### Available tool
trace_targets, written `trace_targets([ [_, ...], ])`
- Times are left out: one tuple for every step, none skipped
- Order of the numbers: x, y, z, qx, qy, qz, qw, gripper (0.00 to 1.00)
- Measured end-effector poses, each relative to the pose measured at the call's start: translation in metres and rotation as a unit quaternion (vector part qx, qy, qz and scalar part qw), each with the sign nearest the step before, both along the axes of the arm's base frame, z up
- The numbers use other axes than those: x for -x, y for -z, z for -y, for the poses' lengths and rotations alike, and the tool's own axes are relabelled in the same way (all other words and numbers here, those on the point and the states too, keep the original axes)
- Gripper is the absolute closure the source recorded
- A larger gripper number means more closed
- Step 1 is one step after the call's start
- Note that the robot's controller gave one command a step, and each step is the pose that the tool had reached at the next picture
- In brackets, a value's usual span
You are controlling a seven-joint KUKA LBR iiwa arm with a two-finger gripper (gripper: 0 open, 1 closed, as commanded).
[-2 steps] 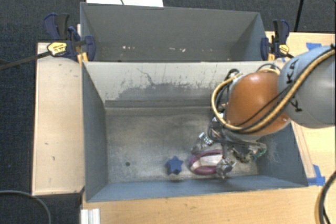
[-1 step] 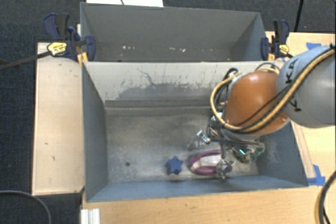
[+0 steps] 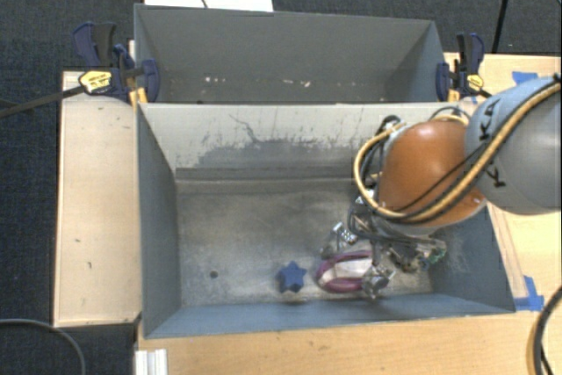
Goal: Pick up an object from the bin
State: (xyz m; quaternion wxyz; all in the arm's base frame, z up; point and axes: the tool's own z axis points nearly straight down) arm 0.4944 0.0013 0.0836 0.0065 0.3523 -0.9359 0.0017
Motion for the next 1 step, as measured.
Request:
trace_targets([
  [-0.0291, -0.1189, 0.0199, -0.005, -0.301, 0.0063, 0.9536, 1.00],
])
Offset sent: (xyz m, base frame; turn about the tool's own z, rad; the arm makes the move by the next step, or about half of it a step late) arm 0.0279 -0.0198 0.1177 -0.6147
